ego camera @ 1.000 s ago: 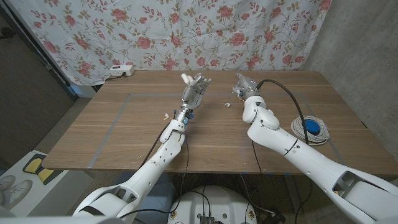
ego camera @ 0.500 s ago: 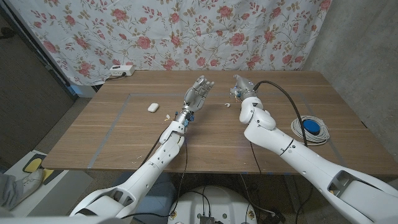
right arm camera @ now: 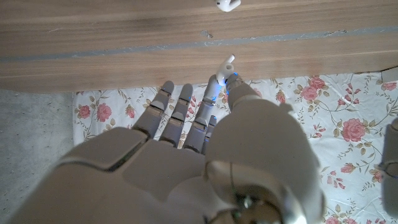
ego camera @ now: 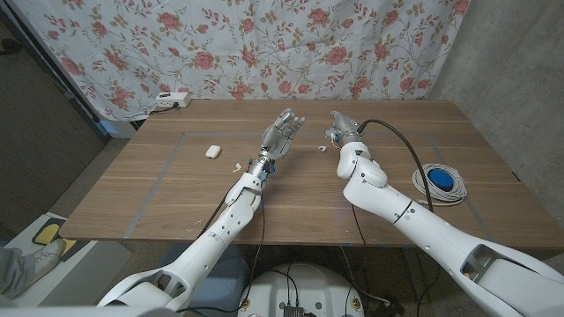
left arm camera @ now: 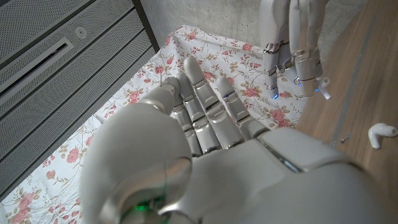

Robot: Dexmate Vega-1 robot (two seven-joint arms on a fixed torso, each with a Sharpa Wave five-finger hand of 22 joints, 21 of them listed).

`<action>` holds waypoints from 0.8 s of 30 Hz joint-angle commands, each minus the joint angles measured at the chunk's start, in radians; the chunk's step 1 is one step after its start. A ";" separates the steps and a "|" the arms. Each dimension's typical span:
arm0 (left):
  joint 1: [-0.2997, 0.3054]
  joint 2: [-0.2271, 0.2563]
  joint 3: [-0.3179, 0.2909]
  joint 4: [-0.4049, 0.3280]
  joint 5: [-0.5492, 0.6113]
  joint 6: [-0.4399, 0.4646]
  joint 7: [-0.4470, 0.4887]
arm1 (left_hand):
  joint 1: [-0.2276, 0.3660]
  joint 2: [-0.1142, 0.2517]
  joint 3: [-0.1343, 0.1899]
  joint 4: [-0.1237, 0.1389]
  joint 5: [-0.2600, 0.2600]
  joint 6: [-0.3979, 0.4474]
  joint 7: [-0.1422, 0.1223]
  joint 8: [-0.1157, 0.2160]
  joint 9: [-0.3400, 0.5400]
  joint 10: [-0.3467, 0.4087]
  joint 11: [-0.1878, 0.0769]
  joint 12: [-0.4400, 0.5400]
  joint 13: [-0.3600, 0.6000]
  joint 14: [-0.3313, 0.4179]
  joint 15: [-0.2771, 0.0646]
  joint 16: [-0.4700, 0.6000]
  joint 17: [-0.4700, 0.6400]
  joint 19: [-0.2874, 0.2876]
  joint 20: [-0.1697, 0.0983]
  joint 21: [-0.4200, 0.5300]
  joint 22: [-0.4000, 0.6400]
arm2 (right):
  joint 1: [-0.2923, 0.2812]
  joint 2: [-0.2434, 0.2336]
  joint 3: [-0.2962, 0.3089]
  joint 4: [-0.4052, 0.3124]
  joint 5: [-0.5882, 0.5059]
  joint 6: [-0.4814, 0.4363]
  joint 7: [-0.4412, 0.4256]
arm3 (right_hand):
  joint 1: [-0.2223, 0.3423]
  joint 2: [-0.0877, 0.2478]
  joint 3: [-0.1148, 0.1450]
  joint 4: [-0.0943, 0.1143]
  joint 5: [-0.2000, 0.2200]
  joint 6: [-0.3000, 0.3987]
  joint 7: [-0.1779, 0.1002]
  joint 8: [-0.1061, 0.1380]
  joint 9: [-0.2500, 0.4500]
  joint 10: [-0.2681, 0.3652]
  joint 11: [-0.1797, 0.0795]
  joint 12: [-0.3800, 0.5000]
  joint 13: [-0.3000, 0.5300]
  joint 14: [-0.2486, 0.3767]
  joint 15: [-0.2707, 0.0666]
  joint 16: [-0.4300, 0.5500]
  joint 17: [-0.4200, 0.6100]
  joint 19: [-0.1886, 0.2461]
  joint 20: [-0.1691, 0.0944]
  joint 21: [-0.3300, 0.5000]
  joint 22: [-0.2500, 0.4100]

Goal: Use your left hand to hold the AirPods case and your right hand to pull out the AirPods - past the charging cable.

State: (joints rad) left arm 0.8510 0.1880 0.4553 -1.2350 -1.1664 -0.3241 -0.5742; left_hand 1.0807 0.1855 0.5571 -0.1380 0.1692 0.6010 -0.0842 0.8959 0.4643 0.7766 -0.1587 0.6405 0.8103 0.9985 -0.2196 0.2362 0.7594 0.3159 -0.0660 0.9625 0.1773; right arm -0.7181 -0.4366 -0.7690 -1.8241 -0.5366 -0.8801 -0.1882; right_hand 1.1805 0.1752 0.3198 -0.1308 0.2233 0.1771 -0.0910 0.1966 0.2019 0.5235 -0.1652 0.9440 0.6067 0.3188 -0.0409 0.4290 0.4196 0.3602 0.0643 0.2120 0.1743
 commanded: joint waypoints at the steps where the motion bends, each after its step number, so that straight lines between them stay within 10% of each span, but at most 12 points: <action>1: 0.022 0.002 0.002 -0.025 0.001 -0.014 0.017 | 0.009 0.000 0.003 -0.001 0.006 0.001 0.004 0.009 0.009 -0.001 -0.003 0.005 0.002 0.003 0.001 -0.002 0.003 -0.001 -0.002 0.003 0.000 | -0.017 0.007 0.007 0.027 0.010 0.009 -0.024 | 0.002 -0.004 -0.002 0.000 0.000 0.010 0.002 0.004 0.005 0.019 -0.004 0.003 -0.003 0.008 -0.146 0.002 0.004 0.006 -0.004 -0.001 0.003; 24: 0.015 -0.001 0.006 -0.015 0.004 -0.021 0.018 | 0.008 -0.002 0.001 -0.001 0.005 0.001 0.001 0.011 0.002 0.002 -0.007 0.002 -0.008 0.004 0.000 -0.004 0.000 -0.001 -0.003 0.004 0.000 | -0.024 0.020 0.031 0.116 0.071 0.064 -0.024 | -0.041 -0.015 -0.021 0.020 -0.005 0.024 0.002 0.002 0.005 0.005 -0.018 -0.015 -0.038 -0.017 -0.135 -0.033 -0.015 -0.004 0.003 -0.007 0.003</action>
State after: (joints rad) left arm 0.8665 0.1862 0.4606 -1.2514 -1.1626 -0.3429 -0.5557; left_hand 1.0802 0.1851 0.5571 -0.1380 0.1691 0.5977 -0.0839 0.8993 0.4644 0.7766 -0.1587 0.6405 0.8028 0.9985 -0.2196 0.2362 0.7596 0.3159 -0.0660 0.9625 0.1772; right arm -0.7353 -0.4199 -0.7498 -1.7342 -0.4918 -0.8359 -0.2185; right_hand 1.1635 0.1597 0.3016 -0.1238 0.2231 0.1950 -0.0909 0.1965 0.2020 0.5321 -0.1852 0.9348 0.5747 0.3072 -0.0408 0.4026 0.4075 0.3599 0.0645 0.2060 0.1743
